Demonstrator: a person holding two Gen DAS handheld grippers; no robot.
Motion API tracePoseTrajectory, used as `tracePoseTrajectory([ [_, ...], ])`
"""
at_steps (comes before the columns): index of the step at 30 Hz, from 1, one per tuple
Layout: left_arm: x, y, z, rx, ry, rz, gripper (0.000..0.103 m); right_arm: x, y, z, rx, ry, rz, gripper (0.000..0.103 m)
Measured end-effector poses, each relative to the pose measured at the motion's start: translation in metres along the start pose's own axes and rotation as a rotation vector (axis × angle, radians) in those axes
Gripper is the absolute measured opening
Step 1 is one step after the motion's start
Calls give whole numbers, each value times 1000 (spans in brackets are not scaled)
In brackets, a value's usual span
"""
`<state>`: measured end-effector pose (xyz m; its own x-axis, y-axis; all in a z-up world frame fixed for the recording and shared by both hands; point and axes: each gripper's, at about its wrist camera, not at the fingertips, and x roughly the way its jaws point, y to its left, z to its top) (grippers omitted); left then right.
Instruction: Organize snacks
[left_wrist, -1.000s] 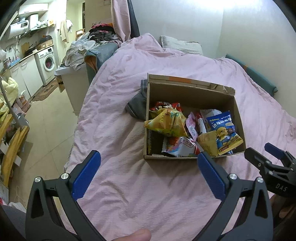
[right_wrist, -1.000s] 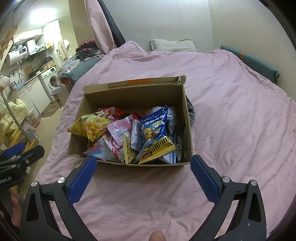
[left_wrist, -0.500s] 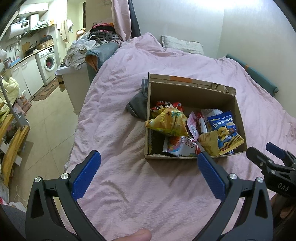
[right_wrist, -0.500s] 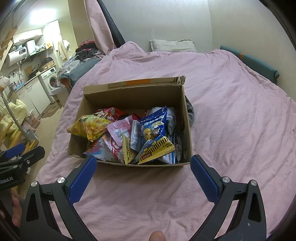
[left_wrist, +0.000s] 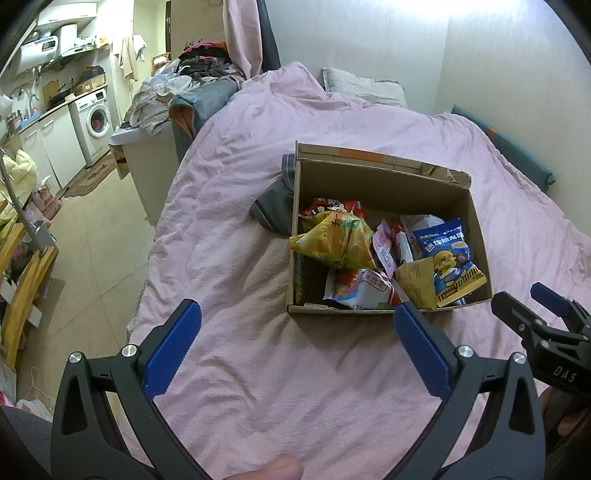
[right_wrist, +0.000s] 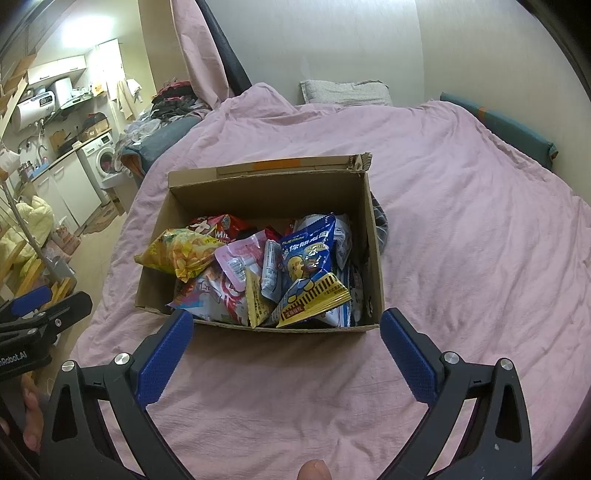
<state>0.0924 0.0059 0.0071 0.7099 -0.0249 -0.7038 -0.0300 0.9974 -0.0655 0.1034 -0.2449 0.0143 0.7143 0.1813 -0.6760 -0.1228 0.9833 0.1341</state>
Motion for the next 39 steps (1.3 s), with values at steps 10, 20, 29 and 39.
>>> tracePoseTrajectory([
  [10, 1, 0, -1, 5, 3, 2, 103, -2, -2, 1, 6, -12, 6, 103],
  [20, 2, 0, -2, -10, 11, 2, 103, -3, -1, 2, 4, -25, -1, 103],
  [29, 2, 1, -1, -14, 14, 8, 103, -4, 0, 1, 2, -29, 5, 103],
  [39, 3, 2, -2, -16, 17, 7, 103, -6, 1, 2, 10, -41, 8, 103],
])
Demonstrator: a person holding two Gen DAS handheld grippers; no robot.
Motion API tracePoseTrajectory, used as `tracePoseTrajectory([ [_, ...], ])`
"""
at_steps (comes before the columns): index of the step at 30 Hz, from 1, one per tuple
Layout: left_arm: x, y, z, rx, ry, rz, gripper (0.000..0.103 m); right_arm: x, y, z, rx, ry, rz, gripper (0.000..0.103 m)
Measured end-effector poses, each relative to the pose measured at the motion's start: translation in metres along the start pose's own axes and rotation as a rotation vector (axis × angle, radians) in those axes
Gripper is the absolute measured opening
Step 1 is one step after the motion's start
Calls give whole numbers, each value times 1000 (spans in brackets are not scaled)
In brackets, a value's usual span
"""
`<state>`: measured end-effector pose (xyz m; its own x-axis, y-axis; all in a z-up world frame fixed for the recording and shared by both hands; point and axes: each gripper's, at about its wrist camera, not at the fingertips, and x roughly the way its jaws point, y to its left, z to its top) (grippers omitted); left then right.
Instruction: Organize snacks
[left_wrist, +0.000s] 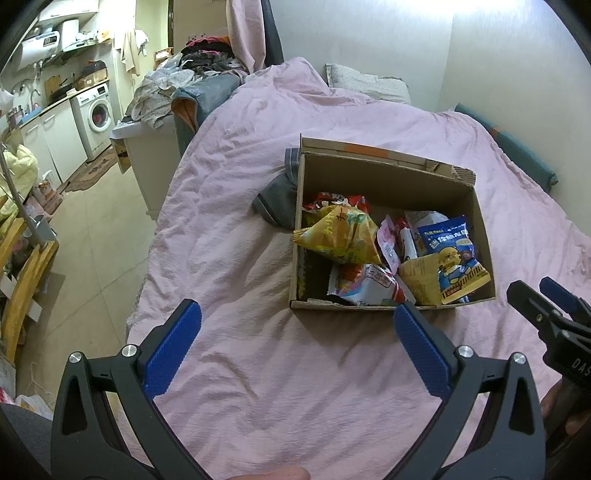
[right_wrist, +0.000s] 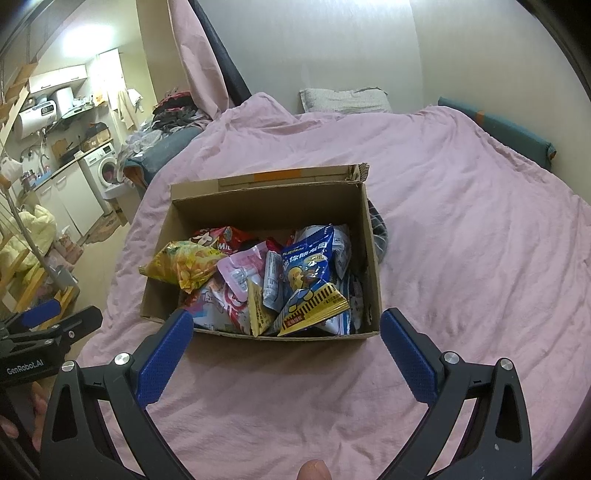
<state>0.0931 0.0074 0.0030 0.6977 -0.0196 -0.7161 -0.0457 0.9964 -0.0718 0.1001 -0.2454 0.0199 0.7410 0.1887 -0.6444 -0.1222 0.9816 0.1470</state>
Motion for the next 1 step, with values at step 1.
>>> tracePoseTrajectory([
  [1, 0, 0, 0, 3, 1, 2, 103, 0, 0, 0, 0, -1, 1, 103],
])
